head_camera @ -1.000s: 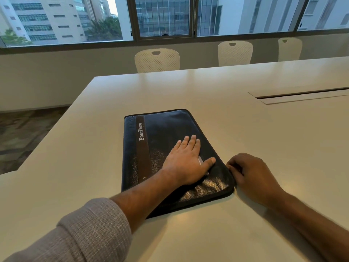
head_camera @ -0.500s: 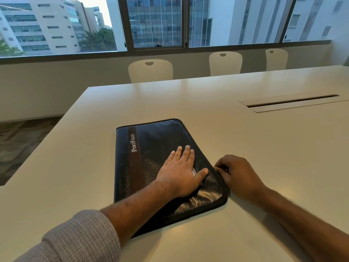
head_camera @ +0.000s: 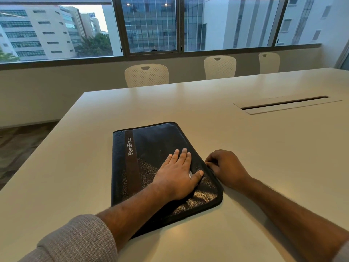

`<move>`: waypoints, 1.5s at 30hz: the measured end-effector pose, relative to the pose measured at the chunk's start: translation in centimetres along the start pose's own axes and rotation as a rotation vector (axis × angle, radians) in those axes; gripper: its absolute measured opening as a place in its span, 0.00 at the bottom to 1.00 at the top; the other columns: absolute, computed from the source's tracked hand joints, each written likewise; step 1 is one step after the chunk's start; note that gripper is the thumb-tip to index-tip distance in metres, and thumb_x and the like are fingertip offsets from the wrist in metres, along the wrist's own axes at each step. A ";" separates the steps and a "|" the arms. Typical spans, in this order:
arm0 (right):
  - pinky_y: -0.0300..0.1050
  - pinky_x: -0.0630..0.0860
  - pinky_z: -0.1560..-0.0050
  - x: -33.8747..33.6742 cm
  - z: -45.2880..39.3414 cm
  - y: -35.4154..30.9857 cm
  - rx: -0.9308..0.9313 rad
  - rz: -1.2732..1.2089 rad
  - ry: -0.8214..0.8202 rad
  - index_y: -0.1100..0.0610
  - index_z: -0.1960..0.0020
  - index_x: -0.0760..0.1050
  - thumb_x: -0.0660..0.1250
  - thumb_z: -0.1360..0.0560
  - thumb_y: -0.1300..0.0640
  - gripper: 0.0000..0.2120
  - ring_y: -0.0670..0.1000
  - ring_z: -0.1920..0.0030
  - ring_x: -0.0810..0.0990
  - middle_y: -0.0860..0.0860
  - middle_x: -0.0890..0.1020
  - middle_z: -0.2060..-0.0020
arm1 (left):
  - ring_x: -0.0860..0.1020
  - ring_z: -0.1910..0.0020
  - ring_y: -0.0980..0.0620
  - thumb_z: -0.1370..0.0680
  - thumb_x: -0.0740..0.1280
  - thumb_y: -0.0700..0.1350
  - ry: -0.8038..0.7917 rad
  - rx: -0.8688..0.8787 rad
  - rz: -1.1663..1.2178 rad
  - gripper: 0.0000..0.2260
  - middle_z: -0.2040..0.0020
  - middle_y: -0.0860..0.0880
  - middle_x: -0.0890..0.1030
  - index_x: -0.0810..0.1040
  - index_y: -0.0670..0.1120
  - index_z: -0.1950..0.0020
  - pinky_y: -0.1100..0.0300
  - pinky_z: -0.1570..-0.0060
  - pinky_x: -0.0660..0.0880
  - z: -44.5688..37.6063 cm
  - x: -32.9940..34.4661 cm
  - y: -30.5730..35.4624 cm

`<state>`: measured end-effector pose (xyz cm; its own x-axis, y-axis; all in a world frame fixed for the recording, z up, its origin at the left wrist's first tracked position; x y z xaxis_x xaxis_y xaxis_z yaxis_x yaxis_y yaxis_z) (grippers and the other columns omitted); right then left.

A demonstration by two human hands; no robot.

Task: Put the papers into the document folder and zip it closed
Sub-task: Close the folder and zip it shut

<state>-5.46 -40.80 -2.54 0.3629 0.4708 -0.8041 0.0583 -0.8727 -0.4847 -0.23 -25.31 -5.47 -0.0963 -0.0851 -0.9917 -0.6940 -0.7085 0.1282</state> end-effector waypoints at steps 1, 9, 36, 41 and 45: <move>0.42 0.74 0.61 0.0 -0.1 0.0 -0.002 0.003 0.001 0.55 0.57 0.83 0.69 0.27 0.56 0.05 0.45 0.63 0.77 0.48 0.82 0.62 | 0.38 0.22 0.50 0.25 0.38 0.71 -0.001 0.002 0.000 0.39 0.20 0.50 0.41 0.42 0.48 0.21 0.55 0.29 0.35 0.0 0.0 0.0; 0.45 0.76 0.58 0.7 -1.2 0.1 0.034 0.034 0.037 0.56 0.55 0.84 0.68 0.26 0.55 0.07 0.47 0.61 0.78 0.50 0.84 0.60 | 0.39 0.22 0.50 0.24 0.39 0.70 -0.001 0.008 -0.006 0.38 0.20 0.49 0.41 0.42 0.48 0.21 0.55 0.29 0.36 0.2 0.0 0.2; 0.47 0.80 0.59 3.6 -8.2 1.0 0.086 0.014 0.086 0.57 0.56 0.84 0.68 0.25 0.56 0.07 0.47 0.63 0.80 0.51 0.85 0.62 | 0.37 0.23 0.51 0.23 0.38 0.69 0.010 0.039 -0.001 0.37 0.20 0.49 0.40 0.42 0.47 0.21 0.55 0.28 0.35 1.2 -0.3 0.5; 0.45 0.79 0.60 4.4 -10.3 1.2 0.088 0.009 0.084 0.58 0.56 0.84 0.67 0.25 0.57 0.08 0.47 0.64 0.79 0.52 0.85 0.62 | 0.36 0.23 0.51 0.23 0.38 0.69 0.017 0.040 0.017 0.37 0.20 0.50 0.39 0.41 0.48 0.21 0.54 0.26 0.36 1.4 -0.5 0.6; 0.49 0.80 0.58 5.0 -12.1 1.3 0.094 0.007 0.073 0.58 0.56 0.84 0.67 0.25 0.57 0.08 0.49 0.63 0.80 0.53 0.85 0.61 | 0.35 0.23 0.51 0.23 0.39 0.69 0.019 0.036 0.026 0.37 0.20 0.50 0.39 0.41 0.48 0.21 0.53 0.26 0.36 1.7 -0.6 0.7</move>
<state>7.65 -41.15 -3.02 0.4302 0.4507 -0.7822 -0.0308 -0.8586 -0.5117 -1.86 -24.59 -4.72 -0.1015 -0.1169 -0.9879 -0.7166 -0.6803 0.1541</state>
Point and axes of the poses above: each hand's wrist, its own z-axis away from the middle knuckle, its own x-axis out of the palm, y = z × x, the point moved 5 cm from there along -z, towards the middle knuckle
